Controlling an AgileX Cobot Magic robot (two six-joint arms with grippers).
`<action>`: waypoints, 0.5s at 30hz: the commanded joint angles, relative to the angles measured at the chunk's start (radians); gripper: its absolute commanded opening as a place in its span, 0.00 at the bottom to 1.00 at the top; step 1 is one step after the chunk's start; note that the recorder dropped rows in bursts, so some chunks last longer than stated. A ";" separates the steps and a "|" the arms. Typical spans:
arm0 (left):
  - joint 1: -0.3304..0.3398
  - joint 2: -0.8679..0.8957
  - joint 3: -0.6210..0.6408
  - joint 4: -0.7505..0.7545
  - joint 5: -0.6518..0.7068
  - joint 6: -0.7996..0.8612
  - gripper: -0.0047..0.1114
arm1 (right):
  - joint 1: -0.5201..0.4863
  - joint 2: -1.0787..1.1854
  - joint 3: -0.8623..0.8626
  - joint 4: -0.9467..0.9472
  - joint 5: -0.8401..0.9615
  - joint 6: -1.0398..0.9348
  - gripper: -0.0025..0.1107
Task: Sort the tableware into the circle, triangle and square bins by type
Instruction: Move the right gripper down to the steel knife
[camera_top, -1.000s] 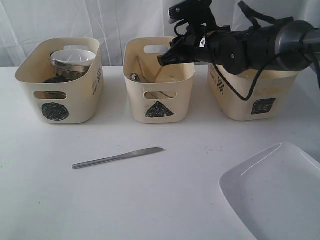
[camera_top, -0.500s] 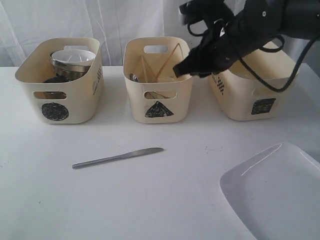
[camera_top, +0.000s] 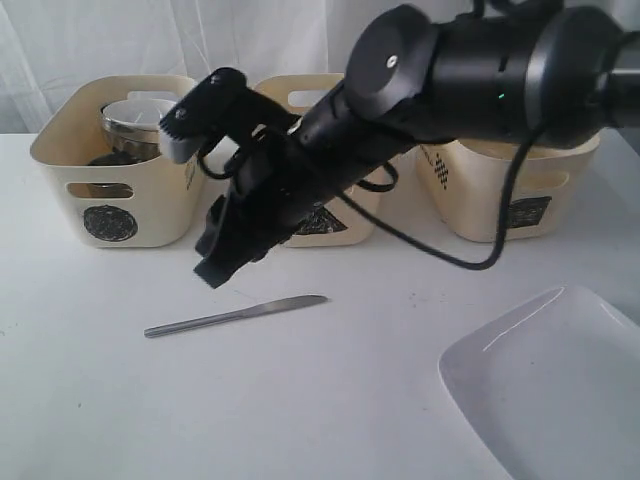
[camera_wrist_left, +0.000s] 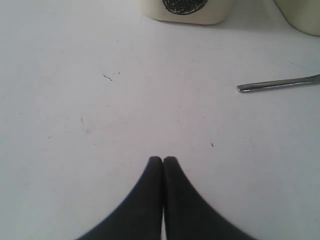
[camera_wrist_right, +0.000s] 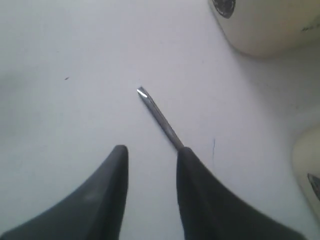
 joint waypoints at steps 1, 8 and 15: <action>0.001 -0.005 0.007 -0.010 0.040 -0.005 0.04 | 0.042 0.094 0.000 0.009 -0.107 -0.020 0.30; 0.001 -0.005 0.007 -0.010 0.040 -0.005 0.04 | 0.044 0.233 -0.050 -0.013 0.360 -0.085 0.30; 0.001 -0.005 0.007 -0.010 0.040 -0.005 0.04 | 0.044 0.236 -0.119 -0.182 0.126 -0.178 0.33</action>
